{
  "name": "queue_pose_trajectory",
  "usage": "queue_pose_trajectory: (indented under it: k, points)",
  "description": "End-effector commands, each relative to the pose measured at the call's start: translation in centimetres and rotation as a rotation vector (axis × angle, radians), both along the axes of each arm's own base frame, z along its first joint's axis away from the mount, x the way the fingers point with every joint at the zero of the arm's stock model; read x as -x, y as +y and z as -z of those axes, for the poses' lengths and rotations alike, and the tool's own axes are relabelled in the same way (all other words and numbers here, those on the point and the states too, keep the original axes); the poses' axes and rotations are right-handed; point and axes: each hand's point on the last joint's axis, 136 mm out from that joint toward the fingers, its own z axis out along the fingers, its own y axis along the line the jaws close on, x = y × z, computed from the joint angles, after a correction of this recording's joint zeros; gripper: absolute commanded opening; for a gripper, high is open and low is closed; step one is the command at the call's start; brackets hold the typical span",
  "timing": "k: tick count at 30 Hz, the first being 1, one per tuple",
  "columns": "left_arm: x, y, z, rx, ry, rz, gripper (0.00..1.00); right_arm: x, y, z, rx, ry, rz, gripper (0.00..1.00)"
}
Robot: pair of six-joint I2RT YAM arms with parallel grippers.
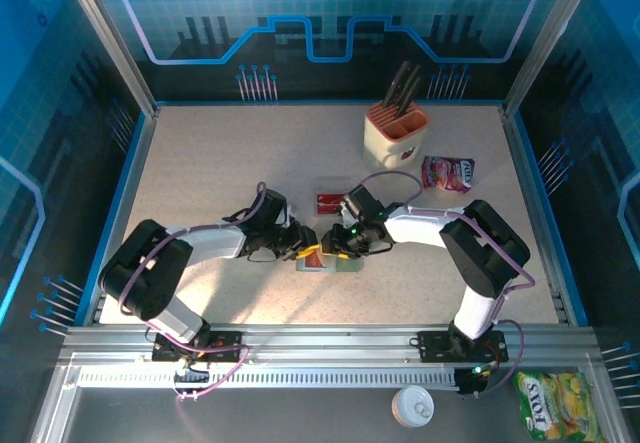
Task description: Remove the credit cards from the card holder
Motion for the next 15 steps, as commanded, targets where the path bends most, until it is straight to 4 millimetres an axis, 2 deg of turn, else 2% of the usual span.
queue_pose_trajectory:
  k: [1,8,15]
  points:
    - [0.0,-0.8,-0.3,0.023,0.012,0.007,0.25,0.2,-0.5,-0.2,-0.006,0.015,0.015,0.37]
    - [-0.1,-1.1,-0.2,0.039,0.019,0.002,0.20,-0.1,-0.4,-1.1,-0.024,-0.005,0.025,0.36]
    - [-0.4,-1.3,-1.0,0.040,0.005,0.002,0.21,-0.8,-1.2,-3.0,-0.033,-0.047,0.045,0.36]
